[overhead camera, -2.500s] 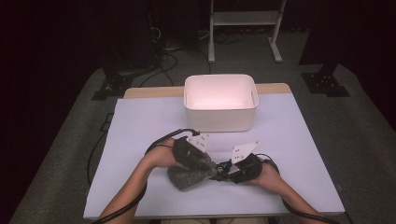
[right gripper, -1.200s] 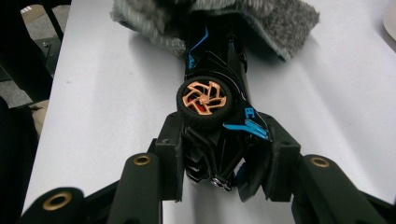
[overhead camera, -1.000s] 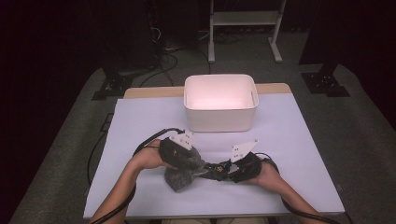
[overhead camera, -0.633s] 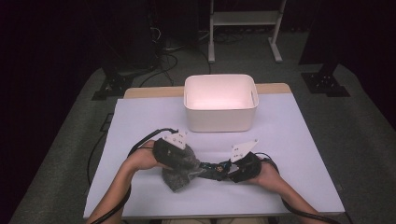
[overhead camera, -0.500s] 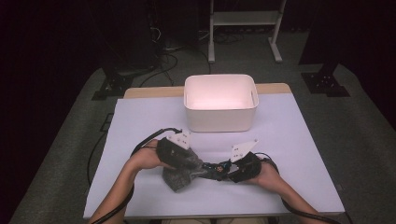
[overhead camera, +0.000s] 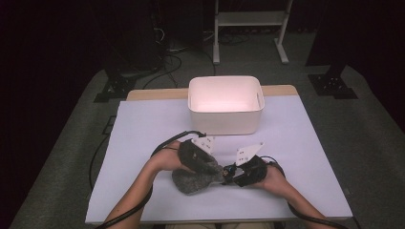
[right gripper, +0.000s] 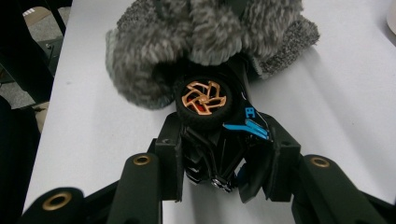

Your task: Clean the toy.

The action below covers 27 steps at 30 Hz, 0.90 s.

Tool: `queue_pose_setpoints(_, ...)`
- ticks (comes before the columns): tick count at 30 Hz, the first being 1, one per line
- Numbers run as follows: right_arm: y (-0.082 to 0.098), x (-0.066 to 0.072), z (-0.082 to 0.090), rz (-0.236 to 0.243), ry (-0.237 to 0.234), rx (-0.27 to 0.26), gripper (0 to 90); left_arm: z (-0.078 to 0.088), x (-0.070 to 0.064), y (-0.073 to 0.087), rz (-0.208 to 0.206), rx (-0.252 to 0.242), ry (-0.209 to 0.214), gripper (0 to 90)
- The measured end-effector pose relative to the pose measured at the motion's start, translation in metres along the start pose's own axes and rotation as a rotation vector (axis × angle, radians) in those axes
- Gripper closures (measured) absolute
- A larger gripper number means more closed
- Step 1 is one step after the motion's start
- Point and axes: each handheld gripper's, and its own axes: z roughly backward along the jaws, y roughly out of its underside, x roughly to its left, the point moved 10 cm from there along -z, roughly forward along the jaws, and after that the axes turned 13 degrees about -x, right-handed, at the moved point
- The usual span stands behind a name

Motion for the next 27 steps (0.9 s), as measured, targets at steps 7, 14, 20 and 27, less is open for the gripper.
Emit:
queue_pose_setpoints(7, 0.0, 0.001, 0.0, 0.011, 0.003, 0.005, 57.1, 0.019, -0.002, 0.013, 0.029, -0.026, -0.023, 72.1)
queue_pose_setpoints(14, 0.0, 0.0, 0.0, 0.012, 0.002, 0.005, 57.1, 0.037, -0.003, 0.027, 0.059, -0.043, -0.056, 71.8)
queue_pose_setpoints(20, 0.0, 0.0, 0.0, 0.011, 0.001, 0.006, 57.1, 0.05, -0.001, 0.038, 0.07, -0.029, -0.081, 71.8)
queue_pose_setpoints(27, 0.0, 0.0, -0.001, 0.003, -0.004, 0.006, 57.1, 0.049, -0.002, 0.036, 0.061, -0.036, -0.08, 71.7)
